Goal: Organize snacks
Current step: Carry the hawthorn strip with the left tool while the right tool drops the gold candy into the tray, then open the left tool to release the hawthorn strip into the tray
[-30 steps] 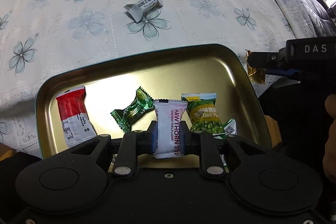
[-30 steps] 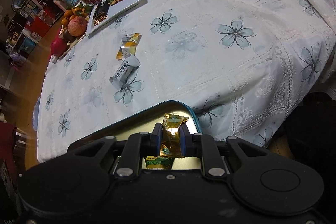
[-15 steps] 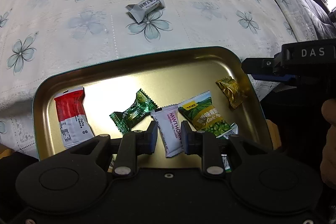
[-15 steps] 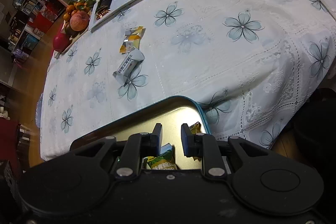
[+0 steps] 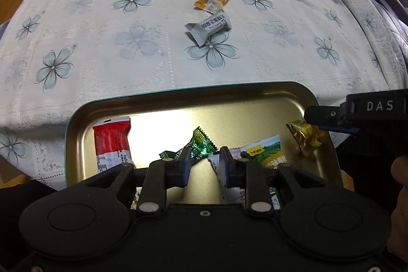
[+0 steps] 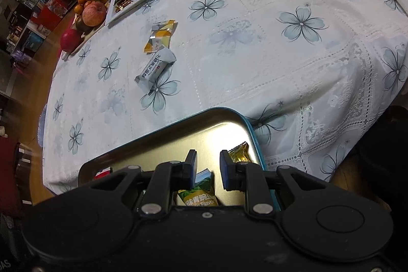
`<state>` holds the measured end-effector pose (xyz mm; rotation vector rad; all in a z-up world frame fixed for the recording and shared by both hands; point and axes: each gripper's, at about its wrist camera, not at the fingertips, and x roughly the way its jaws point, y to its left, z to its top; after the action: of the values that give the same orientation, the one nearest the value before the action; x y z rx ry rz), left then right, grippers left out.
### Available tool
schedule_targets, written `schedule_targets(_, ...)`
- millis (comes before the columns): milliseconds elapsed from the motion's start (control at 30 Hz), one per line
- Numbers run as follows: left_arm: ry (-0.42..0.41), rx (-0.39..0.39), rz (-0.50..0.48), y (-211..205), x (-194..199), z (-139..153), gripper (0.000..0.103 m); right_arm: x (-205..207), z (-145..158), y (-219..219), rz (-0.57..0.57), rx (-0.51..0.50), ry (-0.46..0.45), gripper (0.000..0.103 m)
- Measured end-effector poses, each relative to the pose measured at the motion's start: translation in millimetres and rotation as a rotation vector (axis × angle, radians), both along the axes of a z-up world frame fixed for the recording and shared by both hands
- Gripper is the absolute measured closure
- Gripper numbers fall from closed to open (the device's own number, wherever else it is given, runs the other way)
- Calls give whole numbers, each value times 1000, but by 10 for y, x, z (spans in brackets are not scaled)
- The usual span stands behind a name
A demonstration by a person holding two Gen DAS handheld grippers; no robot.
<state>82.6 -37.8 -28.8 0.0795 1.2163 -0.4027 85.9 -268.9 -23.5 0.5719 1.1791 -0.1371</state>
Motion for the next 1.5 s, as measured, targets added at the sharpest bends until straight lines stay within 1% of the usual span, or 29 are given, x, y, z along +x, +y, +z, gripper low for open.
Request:
schedule_targets(300, -35, 83, 26, -58, 30, -60, 69, 79, -68, 40, 9, 17, 17, 81)
schedule_targets(533, -41, 104, 15, -99, 36, -76, 69, 108, -110, 53, 9, 27, 31, 81)
schedule_targets(667, -43, 109, 29, -76, 45, -67, 69, 116, -134, 62, 8, 31, 40, 81)
schedule_targets(800, -57, 127, 73, -24, 61, -39, 68, 126, -154, 67, 2, 31, 59, 81)
schedule_targets(867, -78, 173, 125, 7, 80, -32, 68, 133, -168, 66, -4, 28, 77, 81)
schedule_targets(933, -98, 215, 152, 18, 99, -24, 68, 142, -184, 59, -13, 24, 99, 81)
schedule_targets(967, -93, 227, 163, 31, 127, -18, 68, 149, -195, 56, -19, 25, 112, 81)
schedule_targets(1100, -39, 214, 178, 64, 265, 44, 68, 209, -236, 62, -15, 26, 173, 81)
schedule_targets(1200, -41, 225, 177, 33, 377, 149, 68, 278, -218, 95, -3, -16, 202, 81)
schedule_targets(1267, -51, 219, 172, 4, 472, 233, 68, 333, -179, 100, 11, -27, 204, 81)
schedule_targets(1433, -40, 175, 176, -27, 835, 390, 68, 586, -46, 39, 26, 16, 199, 81)
schedule_targets(1500, -52, 178, 187, -48, 992, 430, 68, 721, 15, 26, 22, 12, 190, 81)
